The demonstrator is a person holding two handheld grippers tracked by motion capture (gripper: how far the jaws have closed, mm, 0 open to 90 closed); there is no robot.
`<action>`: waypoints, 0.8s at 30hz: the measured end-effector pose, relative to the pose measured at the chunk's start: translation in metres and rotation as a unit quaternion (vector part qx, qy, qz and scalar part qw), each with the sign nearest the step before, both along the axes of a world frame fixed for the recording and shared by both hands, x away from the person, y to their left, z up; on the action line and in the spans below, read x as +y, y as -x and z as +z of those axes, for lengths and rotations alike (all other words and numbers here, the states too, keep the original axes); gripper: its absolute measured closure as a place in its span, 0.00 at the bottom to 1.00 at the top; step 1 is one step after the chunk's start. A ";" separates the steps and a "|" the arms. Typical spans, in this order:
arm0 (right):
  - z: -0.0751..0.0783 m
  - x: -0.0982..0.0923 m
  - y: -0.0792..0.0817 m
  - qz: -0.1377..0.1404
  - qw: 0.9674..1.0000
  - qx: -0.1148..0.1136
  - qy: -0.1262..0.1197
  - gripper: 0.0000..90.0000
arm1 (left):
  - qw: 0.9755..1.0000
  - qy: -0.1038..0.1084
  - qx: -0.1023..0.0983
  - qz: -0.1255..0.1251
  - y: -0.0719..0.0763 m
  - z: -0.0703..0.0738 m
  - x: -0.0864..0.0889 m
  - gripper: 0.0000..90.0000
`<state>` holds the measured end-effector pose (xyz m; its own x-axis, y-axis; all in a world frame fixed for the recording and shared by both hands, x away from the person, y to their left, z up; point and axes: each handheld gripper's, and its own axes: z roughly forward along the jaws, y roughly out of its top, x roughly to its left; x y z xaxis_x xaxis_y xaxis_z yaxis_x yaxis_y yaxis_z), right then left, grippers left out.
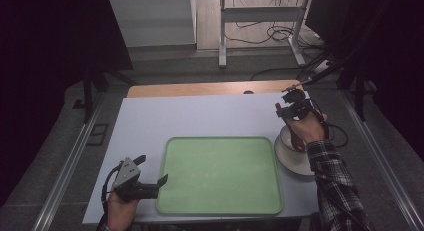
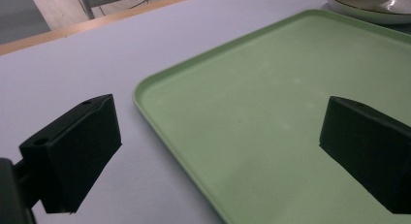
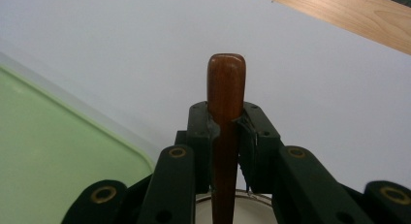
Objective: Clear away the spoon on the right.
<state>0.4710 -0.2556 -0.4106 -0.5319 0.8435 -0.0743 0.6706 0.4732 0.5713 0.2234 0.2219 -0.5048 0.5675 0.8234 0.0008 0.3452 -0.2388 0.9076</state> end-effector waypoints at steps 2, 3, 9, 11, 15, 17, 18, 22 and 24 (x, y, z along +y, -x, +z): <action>0.005 0.001 0.001 0.003 1.000 0.004 0.003 0.85 | 1.000 0.004 -0.002 0.003 0.000 0.001 0.001 0.01; 0.008 0.002 0.001 0.004 1.000 0.006 0.006 0.85 | 1.000 0.005 -0.004 0.003 0.000 0.001 0.002 0.01; 0.023 0.007 0.005 0.011 1.000 0.016 0.021 0.85 | 1.000 0.003 -0.004 0.002 0.001 0.001 0.000 0.01; 0.026 0.009 0.006 0.013 0.999 0.018 0.026 0.85 | 1.000 0.004 -0.004 0.002 0.001 0.001 0.000 0.01; 0.032 0.012 0.008 0.015 0.999 0.023 0.033 0.85 | 1.000 0.003 -0.004 0.001 0.000 0.001 0.000 0.01; 0.035 0.013 0.009 0.014 0.999 0.025 0.038 0.85 | 1.000 0.002 -0.003 0.000 0.000 0.001 0.000 0.01; 0.036 0.013 0.010 0.014 0.999 0.027 0.039 0.85 | 1.000 0.001 -0.003 0.000 0.000 0.001 0.000 0.01; 0.043 0.015 0.012 0.013 0.999 0.027 0.044 0.85 | 1.000 0.002 -0.003 0.000 0.000 0.001 0.000 0.01; 0.047 0.016 0.013 0.014 0.999 0.025 0.046 0.85 | 1.000 0.001 -0.002 0.000 0.000 0.001 -0.001 0.01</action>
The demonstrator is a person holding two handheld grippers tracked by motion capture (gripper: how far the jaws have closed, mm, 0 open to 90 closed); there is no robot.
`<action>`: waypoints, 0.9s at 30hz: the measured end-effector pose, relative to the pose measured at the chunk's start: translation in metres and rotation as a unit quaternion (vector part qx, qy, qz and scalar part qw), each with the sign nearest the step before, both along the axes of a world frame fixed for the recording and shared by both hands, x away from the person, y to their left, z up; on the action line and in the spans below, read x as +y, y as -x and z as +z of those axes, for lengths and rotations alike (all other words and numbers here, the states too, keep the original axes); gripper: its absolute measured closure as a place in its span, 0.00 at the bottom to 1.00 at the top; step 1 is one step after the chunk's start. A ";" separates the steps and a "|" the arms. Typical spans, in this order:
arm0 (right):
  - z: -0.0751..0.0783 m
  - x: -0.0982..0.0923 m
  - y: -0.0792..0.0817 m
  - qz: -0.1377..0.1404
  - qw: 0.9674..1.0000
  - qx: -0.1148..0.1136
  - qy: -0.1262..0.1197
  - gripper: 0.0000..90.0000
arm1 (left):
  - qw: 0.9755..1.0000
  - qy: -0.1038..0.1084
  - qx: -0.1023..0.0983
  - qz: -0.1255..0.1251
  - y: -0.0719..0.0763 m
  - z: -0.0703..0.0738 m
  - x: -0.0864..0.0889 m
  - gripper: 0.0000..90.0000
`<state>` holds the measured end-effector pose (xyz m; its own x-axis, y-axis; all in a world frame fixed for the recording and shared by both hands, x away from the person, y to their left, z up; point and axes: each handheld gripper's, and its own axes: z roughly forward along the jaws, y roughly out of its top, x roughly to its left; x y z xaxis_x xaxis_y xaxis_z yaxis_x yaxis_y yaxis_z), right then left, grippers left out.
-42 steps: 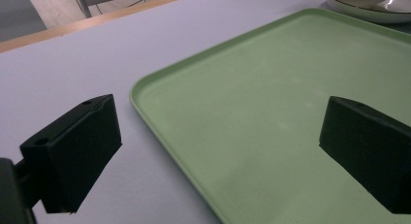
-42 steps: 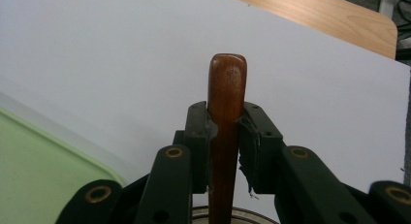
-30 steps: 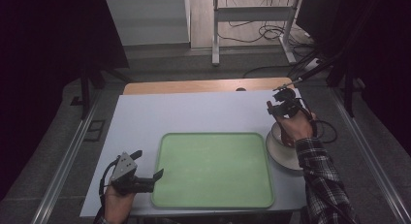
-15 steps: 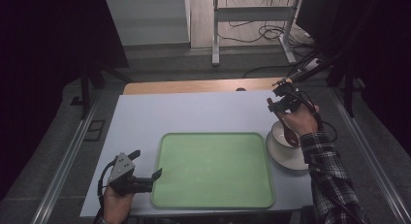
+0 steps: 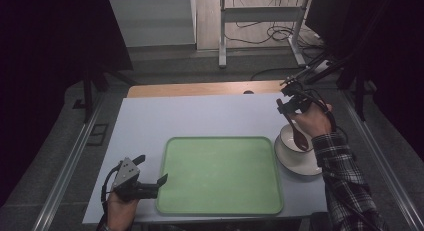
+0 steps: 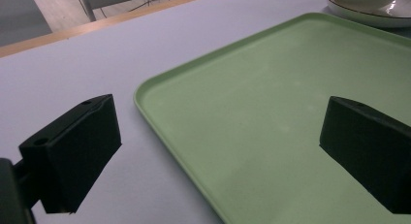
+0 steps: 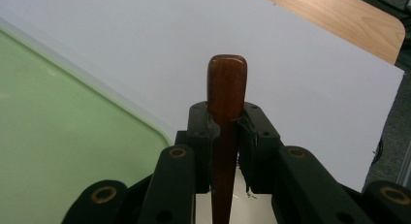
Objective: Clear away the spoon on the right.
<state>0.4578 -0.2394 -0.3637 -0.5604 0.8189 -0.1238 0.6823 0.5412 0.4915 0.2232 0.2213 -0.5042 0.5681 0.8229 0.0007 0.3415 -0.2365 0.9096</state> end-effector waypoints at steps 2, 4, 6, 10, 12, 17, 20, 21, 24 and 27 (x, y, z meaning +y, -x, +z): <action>0.003 0.001 0.001 0.001 1.000 -0.001 0.001 0.85 | 1.000 -0.001 0.000 0.000 0.000 0.000 0.000 0.01; 0.007 0.001 0.002 0.002 1.000 0.003 0.001 0.85 | 1.000 -0.001 0.000 0.000 0.000 0.000 0.000 0.01; 0.009 0.003 0.003 0.003 1.000 0.006 0.001 0.85 | 1.000 -0.001 0.000 0.000 0.000 0.000 0.000 0.01; 0.011 0.005 0.006 0.002 1.000 0.021 -0.002 0.85 | 1.000 0.000 0.000 -0.002 0.000 0.000 -0.001 0.01; 0.012 0.006 0.007 -0.001 1.000 0.030 -0.005 0.85 | 1.000 0.000 0.000 -0.002 0.000 0.000 -0.001 0.01; 0.010 0.011 0.012 -0.003 0.999 0.052 -0.006 0.85 | 1.000 0.000 0.001 -0.003 0.000 0.000 -0.001 0.01; 0.007 0.014 0.014 -0.003 0.998 0.064 -0.010 0.85 | 1.000 -0.001 0.001 -0.004 0.000 0.000 -0.002 0.01; 0.005 0.016 0.015 -0.002 0.998 0.069 -0.009 0.85 | 1.000 0.000 0.001 -0.004 0.000 0.000 -0.002 0.01; 0.000 0.020 0.017 -0.001 0.997 0.081 -0.007 0.85 | 1.000 -0.001 0.001 -0.004 0.000 0.000 -0.002 0.01; -0.004 0.024 0.019 0.001 0.996 0.093 -0.007 0.85 | 1.000 -0.001 0.001 -0.004 0.000 0.000 -0.002 0.01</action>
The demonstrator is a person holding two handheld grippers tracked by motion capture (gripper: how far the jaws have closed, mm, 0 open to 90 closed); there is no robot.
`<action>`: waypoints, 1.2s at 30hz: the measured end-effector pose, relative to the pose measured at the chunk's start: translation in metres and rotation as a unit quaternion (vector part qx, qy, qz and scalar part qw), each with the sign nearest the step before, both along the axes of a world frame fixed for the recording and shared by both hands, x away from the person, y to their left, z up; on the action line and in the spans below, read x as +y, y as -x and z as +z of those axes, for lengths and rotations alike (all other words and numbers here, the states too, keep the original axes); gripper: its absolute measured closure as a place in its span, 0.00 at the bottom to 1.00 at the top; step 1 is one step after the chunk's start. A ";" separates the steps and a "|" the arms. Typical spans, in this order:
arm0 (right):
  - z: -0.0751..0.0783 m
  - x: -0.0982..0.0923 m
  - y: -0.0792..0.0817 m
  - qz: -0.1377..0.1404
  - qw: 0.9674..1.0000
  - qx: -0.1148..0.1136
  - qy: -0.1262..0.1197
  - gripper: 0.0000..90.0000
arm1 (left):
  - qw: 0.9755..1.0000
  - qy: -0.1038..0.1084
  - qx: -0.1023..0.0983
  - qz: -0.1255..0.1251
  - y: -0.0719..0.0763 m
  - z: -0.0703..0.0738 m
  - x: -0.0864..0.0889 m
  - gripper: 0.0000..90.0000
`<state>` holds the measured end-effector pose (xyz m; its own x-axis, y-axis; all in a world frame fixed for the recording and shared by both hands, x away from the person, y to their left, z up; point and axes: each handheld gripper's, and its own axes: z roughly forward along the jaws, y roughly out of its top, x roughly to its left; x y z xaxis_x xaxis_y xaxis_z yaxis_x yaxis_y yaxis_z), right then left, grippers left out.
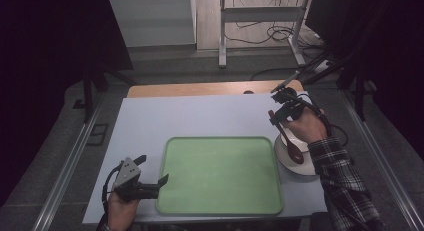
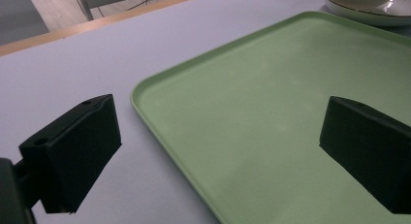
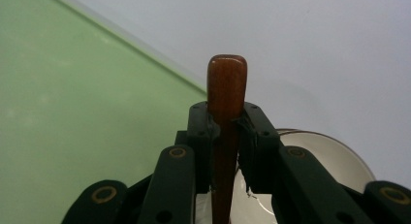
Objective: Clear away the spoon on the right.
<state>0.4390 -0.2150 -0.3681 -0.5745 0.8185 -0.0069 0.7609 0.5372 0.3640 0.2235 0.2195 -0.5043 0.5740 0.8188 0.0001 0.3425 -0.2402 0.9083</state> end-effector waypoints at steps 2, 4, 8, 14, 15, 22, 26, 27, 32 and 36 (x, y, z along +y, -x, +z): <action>-0.003 0.003 0.001 0.002 1.000 0.008 0.000 0.85 | 1.000 0.000 0.000 0.000 0.000 0.000 0.000 0.01; -0.006 0.007 0.002 0.004 1.000 0.014 0.000 0.85 | 1.000 0.000 0.000 0.000 0.000 0.000 0.000 0.01; -0.013 0.014 0.005 0.009 1.000 0.026 0.005 0.85 | 1.000 -0.001 0.000 -0.001 0.000 0.000 0.000 0.01; -0.024 0.024 0.007 0.013 0.999 0.047 0.004 0.85 | 1.000 -0.001 0.000 -0.001 0.000 0.000 0.000 0.01; -0.027 0.026 0.008 0.014 0.999 0.050 0.004 0.85 | 1.000 -0.001 0.000 -0.001 0.000 0.000 0.000 0.01; -0.042 0.036 0.012 0.015 0.998 0.069 0.003 0.85 | 1.000 -0.001 0.000 -0.002 0.000 0.000 0.000 0.01; -0.050 0.041 0.014 0.015 0.997 0.075 0.001 0.85 | 1.000 -0.001 0.000 -0.003 0.000 0.000 -0.001 0.01; -0.052 0.043 0.014 0.016 0.997 0.077 0.002 0.85 | 1.000 -0.001 0.000 -0.003 0.000 0.000 -0.001 0.01; -0.065 0.050 0.017 0.019 0.996 0.084 -0.004 0.85 | 1.000 0.001 0.000 -0.003 -0.001 0.000 -0.001 0.01; -0.077 0.055 0.020 0.018 0.996 0.091 -0.008 0.85 | 1.000 0.001 0.000 -0.003 -0.001 0.000 -0.001 0.01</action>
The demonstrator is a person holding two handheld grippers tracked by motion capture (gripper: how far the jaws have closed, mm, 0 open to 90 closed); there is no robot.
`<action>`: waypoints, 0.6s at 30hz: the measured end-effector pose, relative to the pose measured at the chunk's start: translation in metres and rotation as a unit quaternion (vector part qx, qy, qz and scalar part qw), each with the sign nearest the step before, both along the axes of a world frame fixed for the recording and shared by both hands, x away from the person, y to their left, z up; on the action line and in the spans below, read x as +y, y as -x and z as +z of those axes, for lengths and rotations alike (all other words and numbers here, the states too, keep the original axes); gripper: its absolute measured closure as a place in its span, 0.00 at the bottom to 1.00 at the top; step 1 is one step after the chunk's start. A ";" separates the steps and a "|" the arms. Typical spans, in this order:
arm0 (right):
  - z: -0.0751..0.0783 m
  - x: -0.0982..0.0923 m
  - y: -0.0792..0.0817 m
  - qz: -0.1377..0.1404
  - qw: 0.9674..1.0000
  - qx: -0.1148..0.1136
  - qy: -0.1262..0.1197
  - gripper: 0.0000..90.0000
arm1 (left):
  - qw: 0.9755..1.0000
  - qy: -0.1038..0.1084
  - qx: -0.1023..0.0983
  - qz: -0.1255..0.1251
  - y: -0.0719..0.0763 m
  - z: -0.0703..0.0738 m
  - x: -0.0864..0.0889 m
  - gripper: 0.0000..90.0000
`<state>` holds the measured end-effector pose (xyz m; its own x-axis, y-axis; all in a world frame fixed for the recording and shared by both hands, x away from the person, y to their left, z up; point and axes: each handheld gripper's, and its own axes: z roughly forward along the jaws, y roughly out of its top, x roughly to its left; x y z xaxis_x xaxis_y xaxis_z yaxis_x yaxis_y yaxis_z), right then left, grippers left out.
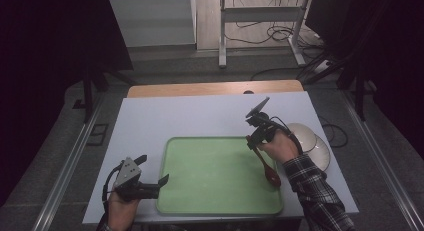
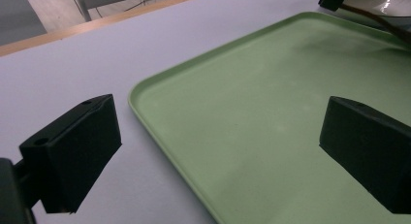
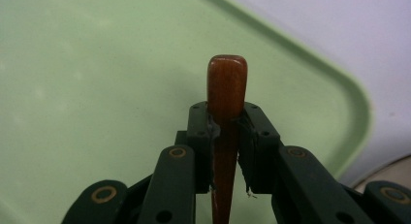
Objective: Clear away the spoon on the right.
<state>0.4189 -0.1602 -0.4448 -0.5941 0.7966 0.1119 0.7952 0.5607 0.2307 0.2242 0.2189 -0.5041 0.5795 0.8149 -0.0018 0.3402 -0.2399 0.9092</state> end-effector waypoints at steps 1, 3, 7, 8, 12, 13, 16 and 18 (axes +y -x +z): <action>-0.003 0.001 0.001 -0.002 1.000 0.001 -0.002 0.85 | 1.000 0.000 0.000 0.000 0.000 0.000 0.000 0.01; -0.009 0.002 0.002 0.000 1.000 0.002 -0.002 0.85 | 1.000 0.000 0.000 0.000 0.000 0.000 0.000 0.01; -0.020 0.002 0.005 -0.001 1.000 0.002 -0.008 0.85 | 1.000 -0.002 0.000 -0.001 0.000 0.000 0.000 0.01; -0.022 0.002 0.005 0.001 1.000 0.000 -0.010 0.84 | 1.000 -0.002 0.000 -0.001 0.000 0.000 0.000 0.01; -0.025 0.002 0.008 0.002 1.000 -0.011 -0.015 0.77 | 1.000 -0.002 0.000 0.000 0.000 0.000 0.000 0.01; -0.024 0.001 0.009 0.004 1.000 -0.017 -0.014 0.74 | 1.000 -0.002 0.000 0.000 0.000 0.000 0.000 0.01; -0.019 -0.003 0.014 0.004 0.999 -0.039 -0.026 0.70 | 1.000 -0.002 0.000 0.000 0.000 0.000 0.000 0.01; -0.016 -0.006 0.017 0.012 0.998 -0.059 -0.028 0.70 | 1.000 -0.001 0.000 0.000 0.000 0.000 0.000 0.01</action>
<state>0.4016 -0.1664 -0.4605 -0.6252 0.7759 0.0840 0.7465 0.5631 0.3545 0.2242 0.2187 -0.5040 0.5797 0.8148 0.0007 0.3400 -0.2426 0.9086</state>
